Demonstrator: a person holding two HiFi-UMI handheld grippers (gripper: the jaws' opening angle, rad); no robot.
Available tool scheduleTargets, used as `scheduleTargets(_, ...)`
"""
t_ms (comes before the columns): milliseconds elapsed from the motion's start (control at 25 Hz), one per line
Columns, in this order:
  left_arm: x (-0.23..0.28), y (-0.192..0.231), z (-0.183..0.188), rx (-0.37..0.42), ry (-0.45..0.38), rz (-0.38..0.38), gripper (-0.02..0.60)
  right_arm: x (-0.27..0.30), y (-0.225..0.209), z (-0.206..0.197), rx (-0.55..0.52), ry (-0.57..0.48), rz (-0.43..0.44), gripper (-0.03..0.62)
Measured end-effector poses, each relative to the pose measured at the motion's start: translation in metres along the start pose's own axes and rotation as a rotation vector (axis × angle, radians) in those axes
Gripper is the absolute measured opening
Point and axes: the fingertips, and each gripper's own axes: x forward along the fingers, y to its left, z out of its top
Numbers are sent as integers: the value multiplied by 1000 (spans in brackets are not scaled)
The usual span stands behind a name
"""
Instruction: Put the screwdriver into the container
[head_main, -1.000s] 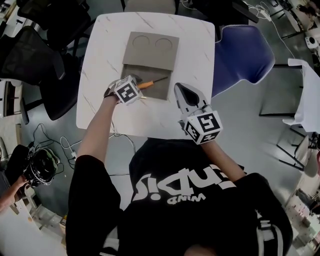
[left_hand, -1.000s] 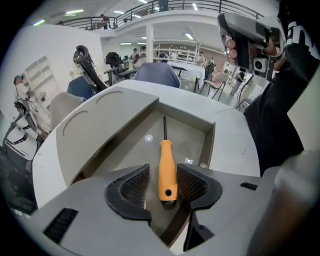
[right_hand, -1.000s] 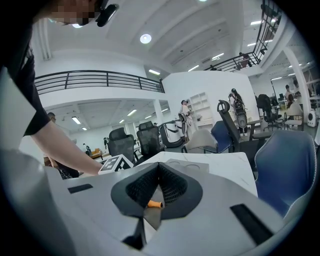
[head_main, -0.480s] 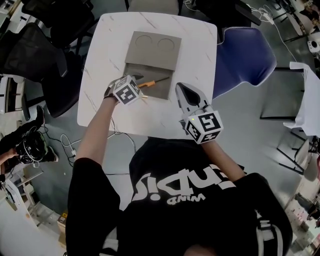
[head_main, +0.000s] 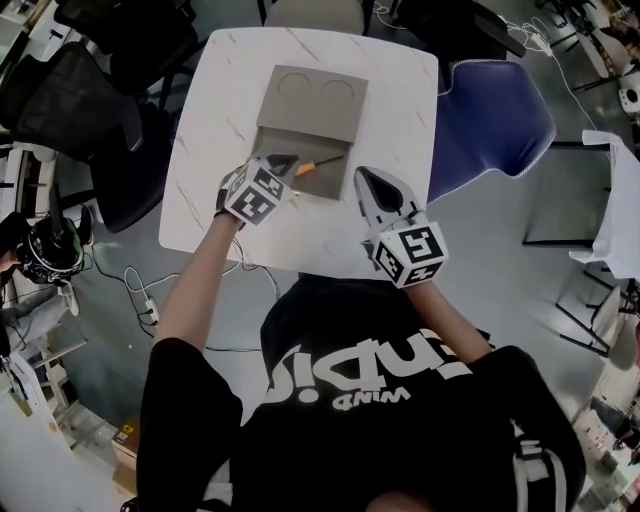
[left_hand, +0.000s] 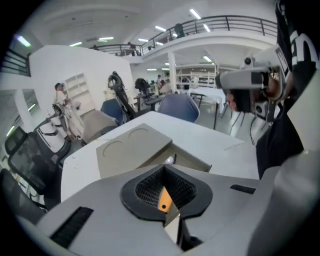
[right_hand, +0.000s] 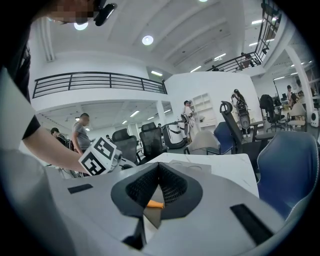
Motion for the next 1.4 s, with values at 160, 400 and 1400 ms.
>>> scheduleTargets(160, -42, -2, 39, -113, -158, 71, 14, -4, 4, 8, -7, -14, 8, 11)
scheduleTargets(400, -117, -8, 85, -238, -446, 170, 14, -12, 11, 29, -21, -59, 30, 11)
scheduleTargets(1400, -201, -52, 55, -434, -772, 434, 12, -60, 35, 43, -117, -131, 62, 11)
